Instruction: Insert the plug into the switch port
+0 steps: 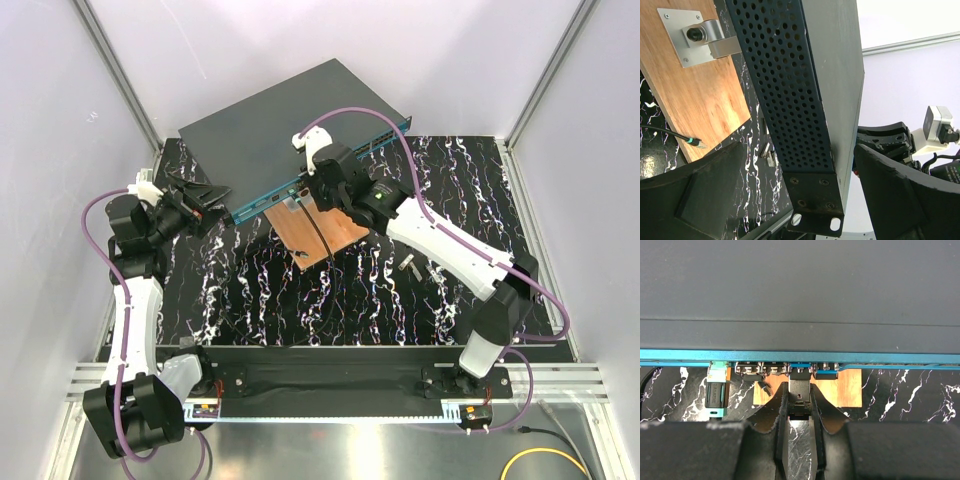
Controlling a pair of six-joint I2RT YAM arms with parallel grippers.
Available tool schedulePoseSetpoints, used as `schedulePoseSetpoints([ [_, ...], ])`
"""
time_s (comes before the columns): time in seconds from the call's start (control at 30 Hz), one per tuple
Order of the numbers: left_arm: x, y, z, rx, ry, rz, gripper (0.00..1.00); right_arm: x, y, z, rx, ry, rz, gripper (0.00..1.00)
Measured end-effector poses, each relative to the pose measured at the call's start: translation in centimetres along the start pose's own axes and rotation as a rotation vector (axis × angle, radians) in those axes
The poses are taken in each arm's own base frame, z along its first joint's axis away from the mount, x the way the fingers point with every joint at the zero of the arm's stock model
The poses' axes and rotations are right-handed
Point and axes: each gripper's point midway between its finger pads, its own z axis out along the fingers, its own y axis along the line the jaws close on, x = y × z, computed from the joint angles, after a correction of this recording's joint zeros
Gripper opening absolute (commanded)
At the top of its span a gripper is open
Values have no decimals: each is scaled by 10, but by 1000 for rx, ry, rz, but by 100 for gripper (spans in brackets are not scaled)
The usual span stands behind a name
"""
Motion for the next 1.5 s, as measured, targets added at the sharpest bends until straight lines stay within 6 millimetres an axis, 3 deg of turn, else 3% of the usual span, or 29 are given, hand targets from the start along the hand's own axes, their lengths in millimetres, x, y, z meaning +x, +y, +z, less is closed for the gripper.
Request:
schedulePoseSetpoints([
  [0.13, 0, 1, 1, -3, 2, -3, 99, 0, 0, 0, -6, -1, -18, 28],
  [0.27, 0, 3, 2, -7, 4, -8, 99, -2, 3, 1, -43, -22, -23, 51],
  [0.33, 0, 3, 2, -7, 4, -8, 99, 1, 4, -2, -60, -19, -26, 58],
  [0.53, 0, 3, 2, -7, 4, -8, 99, 10, -4, -18, -101, -13, -24, 70],
  [0.7, 0, 3, 2, -7, 4, -8, 99, 17, -5, -31, -140, -9, -23, 60],
  [0.83, 0, 3, 2, -7, 6, -7, 99, 27, -7, -38, -161, 13, -20, 43],
  [0.9, 0, 3, 2, -7, 6, -7, 99, 29, -9, -38, -161, 20, -17, 40],
  [1.0, 1, 3, 2, -6, 7, -7, 99, 29, -9, -39, -170, 21, -13, 28],
  [1.5, 1, 3, 3, -6, 10, -7, 99, 10, -5, -14, -161, 11, 4, 13],
])
